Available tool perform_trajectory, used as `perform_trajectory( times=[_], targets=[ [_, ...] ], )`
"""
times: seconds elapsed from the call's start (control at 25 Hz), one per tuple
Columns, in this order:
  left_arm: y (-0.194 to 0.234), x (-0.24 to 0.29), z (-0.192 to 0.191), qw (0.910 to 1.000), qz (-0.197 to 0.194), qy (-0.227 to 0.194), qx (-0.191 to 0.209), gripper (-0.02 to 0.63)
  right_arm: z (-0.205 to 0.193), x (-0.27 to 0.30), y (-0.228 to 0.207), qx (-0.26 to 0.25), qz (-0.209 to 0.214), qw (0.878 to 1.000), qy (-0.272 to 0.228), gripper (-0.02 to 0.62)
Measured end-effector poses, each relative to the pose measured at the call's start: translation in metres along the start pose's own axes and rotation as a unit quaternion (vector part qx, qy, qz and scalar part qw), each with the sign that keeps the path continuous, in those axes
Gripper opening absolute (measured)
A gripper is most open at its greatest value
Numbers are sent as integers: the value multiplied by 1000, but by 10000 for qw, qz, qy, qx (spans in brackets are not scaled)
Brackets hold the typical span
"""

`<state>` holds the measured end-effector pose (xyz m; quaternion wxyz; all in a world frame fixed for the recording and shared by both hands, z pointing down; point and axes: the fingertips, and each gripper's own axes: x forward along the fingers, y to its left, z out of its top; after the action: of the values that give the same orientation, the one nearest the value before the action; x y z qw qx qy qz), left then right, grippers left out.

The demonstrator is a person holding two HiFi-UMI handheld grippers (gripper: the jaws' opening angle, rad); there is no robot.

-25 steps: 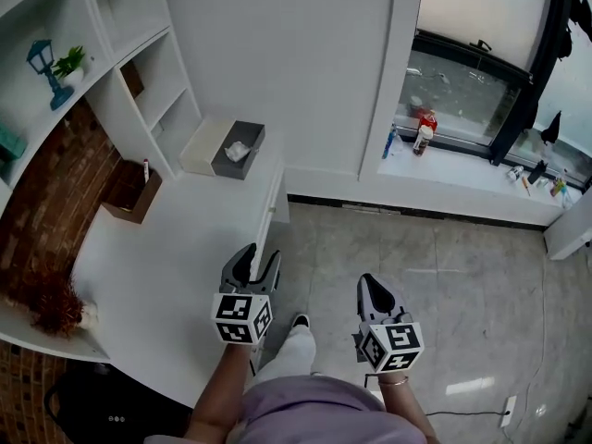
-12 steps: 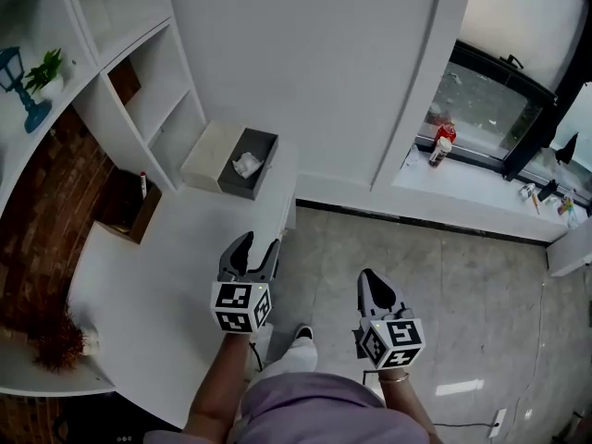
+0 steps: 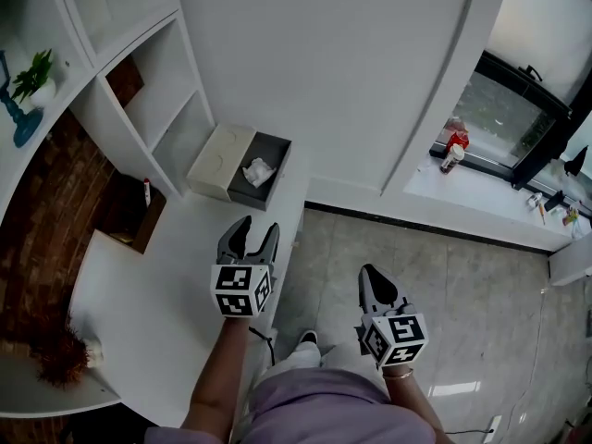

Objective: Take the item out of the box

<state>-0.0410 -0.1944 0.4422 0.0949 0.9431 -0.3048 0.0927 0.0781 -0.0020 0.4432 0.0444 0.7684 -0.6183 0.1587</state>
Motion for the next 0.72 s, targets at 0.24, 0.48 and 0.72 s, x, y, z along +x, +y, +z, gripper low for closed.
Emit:
perform_trajectory(
  times=[0.24,0.48,0.72],
  targets=[
    [21,30,9,9996,288,-19,19,212,4,33,-11,-16,241,9997,26,5],
    [43,61,18,9976,690,8,6,212,23,82,-26,-124,662,9977,15,5],
    [65,94,19,9938,1103,166,-41,213,36,129,-50,-184,988,9949,123,5]
  ],
)
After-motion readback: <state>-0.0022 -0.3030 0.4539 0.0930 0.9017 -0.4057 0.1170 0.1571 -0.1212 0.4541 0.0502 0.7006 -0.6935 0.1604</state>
